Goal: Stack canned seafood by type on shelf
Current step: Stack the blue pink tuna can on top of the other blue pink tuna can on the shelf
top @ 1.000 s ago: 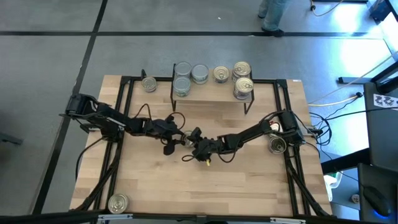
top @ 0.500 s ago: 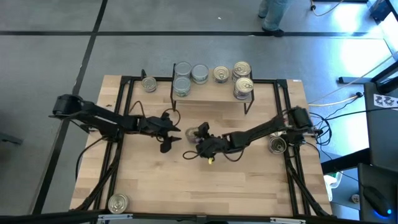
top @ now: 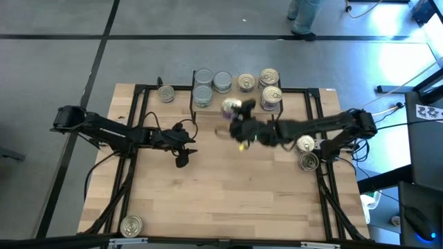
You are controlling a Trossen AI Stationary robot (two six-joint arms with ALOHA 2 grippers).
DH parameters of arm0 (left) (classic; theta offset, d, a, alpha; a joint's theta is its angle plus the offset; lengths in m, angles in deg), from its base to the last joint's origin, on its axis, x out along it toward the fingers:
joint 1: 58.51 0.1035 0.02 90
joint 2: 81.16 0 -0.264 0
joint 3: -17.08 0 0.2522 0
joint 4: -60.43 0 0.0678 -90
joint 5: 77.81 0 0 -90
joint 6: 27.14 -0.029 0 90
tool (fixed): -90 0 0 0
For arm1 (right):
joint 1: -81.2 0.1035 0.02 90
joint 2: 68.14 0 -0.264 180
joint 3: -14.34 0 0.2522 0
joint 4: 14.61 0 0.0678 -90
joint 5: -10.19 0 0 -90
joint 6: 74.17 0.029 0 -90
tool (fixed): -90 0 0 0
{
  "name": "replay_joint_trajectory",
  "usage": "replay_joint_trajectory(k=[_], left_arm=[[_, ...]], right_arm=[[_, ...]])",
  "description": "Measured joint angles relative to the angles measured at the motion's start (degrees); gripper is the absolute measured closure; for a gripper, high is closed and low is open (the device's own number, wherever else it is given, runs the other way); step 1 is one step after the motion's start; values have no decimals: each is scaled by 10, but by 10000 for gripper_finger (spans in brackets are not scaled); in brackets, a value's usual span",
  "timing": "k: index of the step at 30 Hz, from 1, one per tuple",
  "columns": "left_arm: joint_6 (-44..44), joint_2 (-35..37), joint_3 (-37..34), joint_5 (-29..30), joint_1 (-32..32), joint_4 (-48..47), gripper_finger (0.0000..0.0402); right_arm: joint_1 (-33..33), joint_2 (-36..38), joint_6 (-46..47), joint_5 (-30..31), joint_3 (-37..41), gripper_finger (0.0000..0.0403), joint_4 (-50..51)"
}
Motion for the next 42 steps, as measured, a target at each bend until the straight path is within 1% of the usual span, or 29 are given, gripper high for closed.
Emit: replay_joint_trajectory(k=[2,4,10,15,19,23,26,27,32,34,37,42], left_arm=[[0,0,0,0,0,4,194],[0,0,0,0,0,9,194],[0,0,0,1,0,12,194],[1,0,0,1,0,13,194],[-2,0,1,1,0,14,194],[-3,0,1,1,0,16,194],[-5,0,1,1,0,16,194],[-5,0,1,1,0,16,194],[-5,1,1,1,0,16,194],[-5,1,1,1,0,16,194],[-5,1,1,1,0,16,194],[-4,1,1,1,0,16,194]], right_arm=[[-40,4,-2,1,-20,206,20],[-83,4,-4,-13,-30,206,25],[-199,4,-1,-85,-32,206,40],[-262,-1,30,-143,-32,206,51],[-286,-5,47,-175,-33,206,57],[-299,-11,58,-188,-33,206,59],[-299,-18,59,-187,-33,204,58],[-299,-20,59,-182,-33,193,62],[-297,-21,62,-181,-33,104,61],[-297,-21,70,-185,-33,80,66],[-297,-21,90,-206,-33,63,80],[-297,-21,119,-228,-33,59,89]])
